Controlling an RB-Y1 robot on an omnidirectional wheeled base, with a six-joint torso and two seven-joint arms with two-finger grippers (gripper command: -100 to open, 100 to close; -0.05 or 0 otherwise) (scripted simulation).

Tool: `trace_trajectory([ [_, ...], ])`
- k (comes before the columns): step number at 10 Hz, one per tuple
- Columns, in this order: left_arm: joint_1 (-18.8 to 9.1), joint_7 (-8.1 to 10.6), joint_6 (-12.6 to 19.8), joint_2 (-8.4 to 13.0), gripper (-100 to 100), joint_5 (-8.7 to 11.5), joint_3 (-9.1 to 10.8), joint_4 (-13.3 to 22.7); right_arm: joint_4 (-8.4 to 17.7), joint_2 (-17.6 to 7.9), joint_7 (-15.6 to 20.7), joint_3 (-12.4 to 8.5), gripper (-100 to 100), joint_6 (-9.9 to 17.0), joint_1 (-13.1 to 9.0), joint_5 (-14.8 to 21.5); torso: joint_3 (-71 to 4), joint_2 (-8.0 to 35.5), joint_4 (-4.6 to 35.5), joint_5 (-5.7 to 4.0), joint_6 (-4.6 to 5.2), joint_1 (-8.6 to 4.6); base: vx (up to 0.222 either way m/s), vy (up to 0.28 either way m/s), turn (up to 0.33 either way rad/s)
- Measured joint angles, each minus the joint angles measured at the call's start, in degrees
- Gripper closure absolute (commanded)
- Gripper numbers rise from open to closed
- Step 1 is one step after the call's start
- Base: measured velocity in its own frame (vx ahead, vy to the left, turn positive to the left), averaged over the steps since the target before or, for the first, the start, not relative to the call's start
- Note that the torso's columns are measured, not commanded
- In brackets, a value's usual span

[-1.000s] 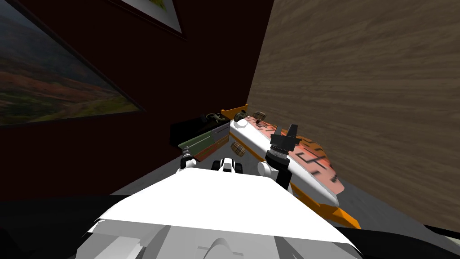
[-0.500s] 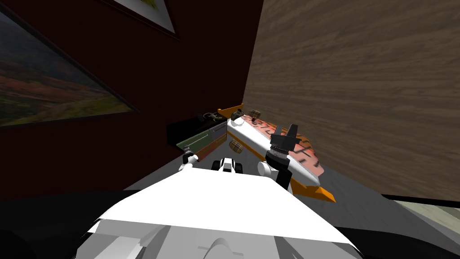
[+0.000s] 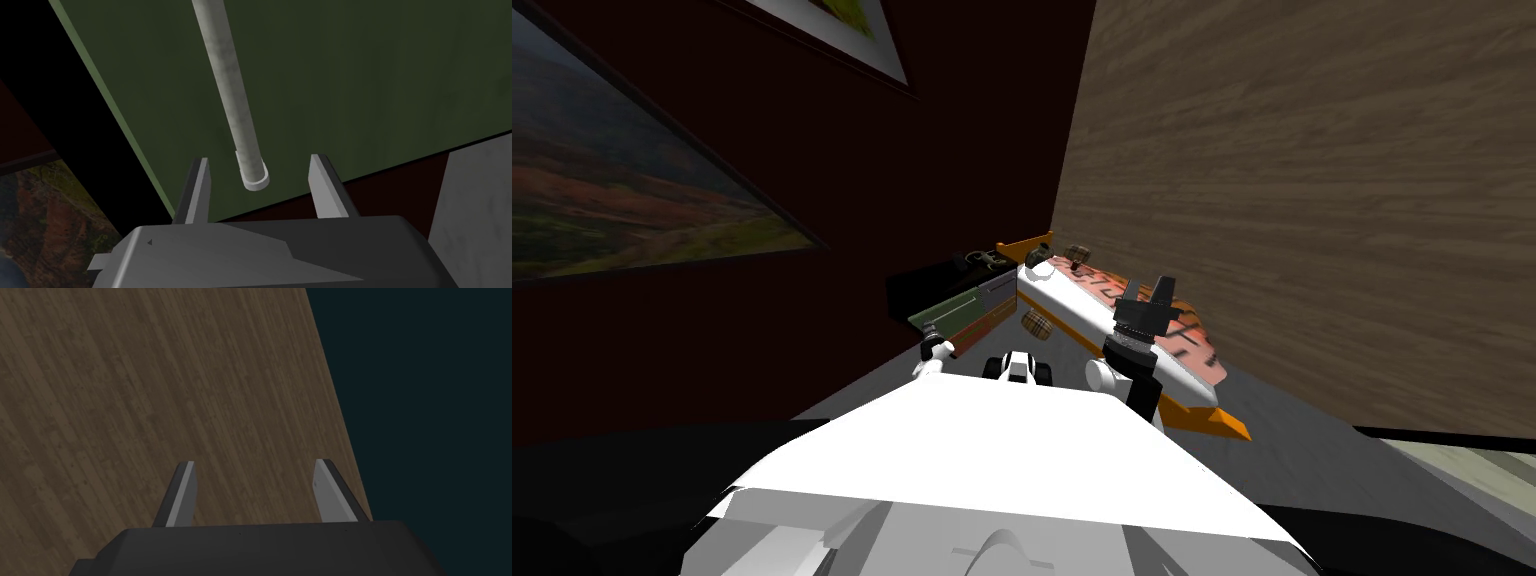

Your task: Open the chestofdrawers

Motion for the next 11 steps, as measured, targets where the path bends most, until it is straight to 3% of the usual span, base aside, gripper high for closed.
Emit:
trace_trajectory([
  [4,6.89,3.88,-0.51,-1.34,100,-0.88,-6.15,-5.42,0.00,0.00,0.00,0.01,0,0.00,-0.01,0.00,0.10,0.00,0.01,0.19,0.15,0.62,0.130,-0.003,0.141],
  [11,18.48,9.45,0.21,-3.46,100,-2.22,-16.23,-16.85,0.00,0.00,0.00,0.00,0,0.00,0.00,0.00,0.10,0.07,-0.04,0.18,0.06,0.22,0.108,0.000,0.140],
])
